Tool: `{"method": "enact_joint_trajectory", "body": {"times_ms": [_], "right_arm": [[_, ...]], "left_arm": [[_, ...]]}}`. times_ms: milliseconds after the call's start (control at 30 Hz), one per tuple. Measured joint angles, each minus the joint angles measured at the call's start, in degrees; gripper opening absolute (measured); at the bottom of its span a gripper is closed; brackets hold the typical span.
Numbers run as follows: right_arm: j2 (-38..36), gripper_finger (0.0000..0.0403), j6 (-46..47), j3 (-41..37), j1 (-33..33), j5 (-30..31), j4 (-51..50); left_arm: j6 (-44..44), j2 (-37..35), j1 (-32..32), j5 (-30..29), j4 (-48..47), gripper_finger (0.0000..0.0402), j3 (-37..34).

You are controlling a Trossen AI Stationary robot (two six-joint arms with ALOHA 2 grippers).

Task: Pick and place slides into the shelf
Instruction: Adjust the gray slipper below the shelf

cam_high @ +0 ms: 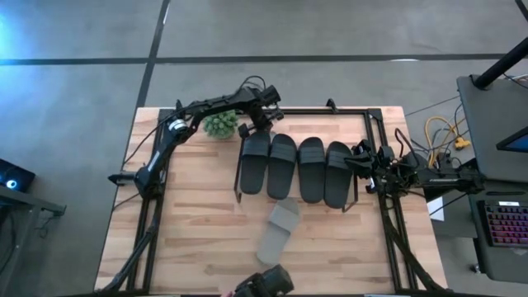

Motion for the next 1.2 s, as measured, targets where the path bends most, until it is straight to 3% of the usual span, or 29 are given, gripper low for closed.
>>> {"method": "enact_joint_trajectory", "body": {"times_ms": [167,533,900,1200], "right_arm": [[0.0,0.0038,-0.01,0.0,-0.02,0.0,0.01],[0.0,0.0038,-0.02,0.0,0.0,-0.02,0.0],[0.0,0.0038,-0.01,0.0,0.0,-0.01,0.0],[0.0,0.0038,-0.02,0.0,-0.02,-0.01,0.0]], "left_arm": [[0.19,-0.49,0.11,-5.36,6.33,0.0,0.98],[-1.36,0.02,0.56,-3.91,8.1,0.0,-2.98],[-4.35,0.02,0.21,12.02,3.28,0.0,-3.6],[-7.0,-0.22,-1.36,13.39,-1.73,0.0,-3.49]]}}
